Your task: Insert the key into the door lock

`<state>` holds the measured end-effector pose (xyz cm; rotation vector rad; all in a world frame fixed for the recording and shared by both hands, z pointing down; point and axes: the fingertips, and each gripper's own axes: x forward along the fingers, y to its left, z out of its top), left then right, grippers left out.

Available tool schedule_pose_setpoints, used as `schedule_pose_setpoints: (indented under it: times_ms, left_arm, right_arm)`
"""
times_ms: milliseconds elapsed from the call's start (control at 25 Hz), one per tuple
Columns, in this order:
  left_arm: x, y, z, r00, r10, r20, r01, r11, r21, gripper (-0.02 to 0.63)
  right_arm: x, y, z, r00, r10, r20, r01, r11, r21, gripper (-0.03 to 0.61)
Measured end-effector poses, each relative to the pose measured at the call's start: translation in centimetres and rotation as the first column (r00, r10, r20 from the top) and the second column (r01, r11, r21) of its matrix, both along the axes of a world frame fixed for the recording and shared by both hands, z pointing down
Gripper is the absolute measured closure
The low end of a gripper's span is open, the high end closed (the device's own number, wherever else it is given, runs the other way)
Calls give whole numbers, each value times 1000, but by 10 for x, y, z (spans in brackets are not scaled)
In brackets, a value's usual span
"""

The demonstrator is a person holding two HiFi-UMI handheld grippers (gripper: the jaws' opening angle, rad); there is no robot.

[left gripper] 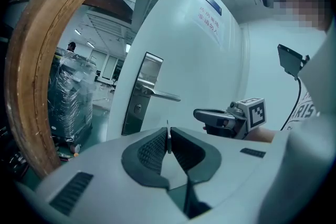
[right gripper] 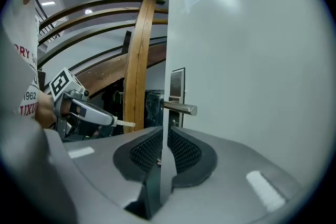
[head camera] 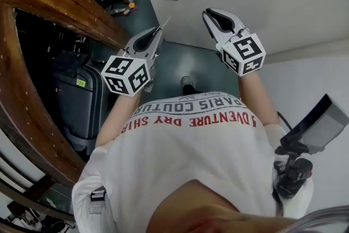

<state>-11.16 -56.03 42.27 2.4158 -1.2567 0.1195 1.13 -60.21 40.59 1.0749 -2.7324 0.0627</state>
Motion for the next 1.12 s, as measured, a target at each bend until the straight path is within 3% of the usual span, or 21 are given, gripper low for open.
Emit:
schedule_pose_setpoints:
  times_ms: [160,400,560,840,1120]
  left_arm:
    - [0,-6,2,1000,0,-21,0,1000,-2,591]
    - [-4,-12,0,997,1,-76,-3,1000,-26,591]
    - [-1,-13,-1,995,0,-98,-3,1000,-30,591]
    - [-6,-14,4,991,-20,-136,14,999,-49,591]
    - [-10,-25,12,953,-107,-283,82,992,-96,591]
  right_arm:
    - [3,-22,-12,1000,1,22,-1,1000,27,544]
    - [-2,-60,-28,999,-1,42,0,1000,26,439]
    - [-8,-63,-35,997,-44,59,42,998,44,437]
    - [-6,-67,-38,999,-40,14,39,997,73,442]
    - [-6,-70,-37,999,-34,25,32,997,67,445]
